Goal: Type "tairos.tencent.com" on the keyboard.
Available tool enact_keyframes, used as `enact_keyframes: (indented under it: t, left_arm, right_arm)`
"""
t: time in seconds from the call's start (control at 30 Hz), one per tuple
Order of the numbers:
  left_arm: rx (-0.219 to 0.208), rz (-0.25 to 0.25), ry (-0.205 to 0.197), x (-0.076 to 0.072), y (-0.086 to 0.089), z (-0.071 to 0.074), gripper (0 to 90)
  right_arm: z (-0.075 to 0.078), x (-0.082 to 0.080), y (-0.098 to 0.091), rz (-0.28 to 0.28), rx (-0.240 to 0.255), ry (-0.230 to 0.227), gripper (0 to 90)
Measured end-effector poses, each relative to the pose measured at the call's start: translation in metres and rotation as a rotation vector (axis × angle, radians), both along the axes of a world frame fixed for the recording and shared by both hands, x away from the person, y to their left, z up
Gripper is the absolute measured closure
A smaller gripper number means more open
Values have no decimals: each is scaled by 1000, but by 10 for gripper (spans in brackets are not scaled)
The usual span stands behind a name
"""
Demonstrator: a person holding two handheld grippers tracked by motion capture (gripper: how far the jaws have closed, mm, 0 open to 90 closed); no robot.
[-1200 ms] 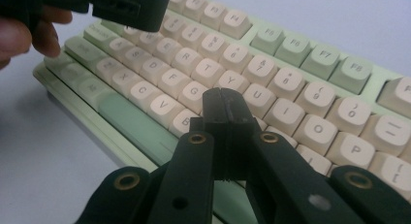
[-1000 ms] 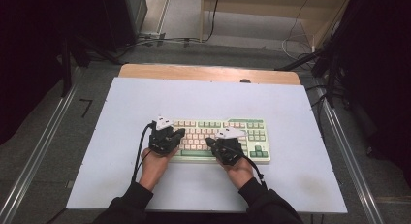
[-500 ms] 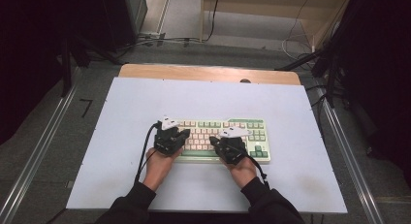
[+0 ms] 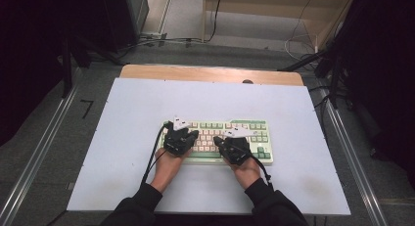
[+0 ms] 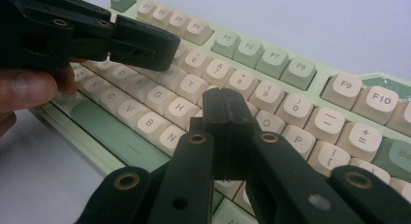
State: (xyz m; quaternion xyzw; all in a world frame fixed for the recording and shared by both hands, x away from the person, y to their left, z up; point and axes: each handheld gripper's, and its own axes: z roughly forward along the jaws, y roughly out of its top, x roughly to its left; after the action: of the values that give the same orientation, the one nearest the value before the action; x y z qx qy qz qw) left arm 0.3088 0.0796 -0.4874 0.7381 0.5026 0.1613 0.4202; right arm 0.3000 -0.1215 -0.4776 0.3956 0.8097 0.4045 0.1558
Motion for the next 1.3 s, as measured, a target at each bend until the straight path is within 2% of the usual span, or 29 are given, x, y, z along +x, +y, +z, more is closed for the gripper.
enact_keyframes:
  t: [0.4,0.47,0.53,0.7,0.97,1.3]
  left_arm:
    - [1,-4,15,3,-1,-3,900]
    - [14,-11,27,4,-3,-4,900]
    - [37,-13,22,3,-5,-2,900]
    - [-13,-11,-4,0,-1,4,900]
    - [-40,4,-16,-6,11,9,900]
    - [-48,31,-25,-12,32,12,900]
  right_arm:
    - [-1,0,1,0,-5,2,875]
    - [-1,0,1,-1,-5,1,874]
    - [-1,0,1,-2,-6,3,875]
    - [0,1,-1,-4,-3,-1,875]
    - [-1,1,-3,-9,-5,1,875]
    - [0,-1,-10,-15,-13,6,875]
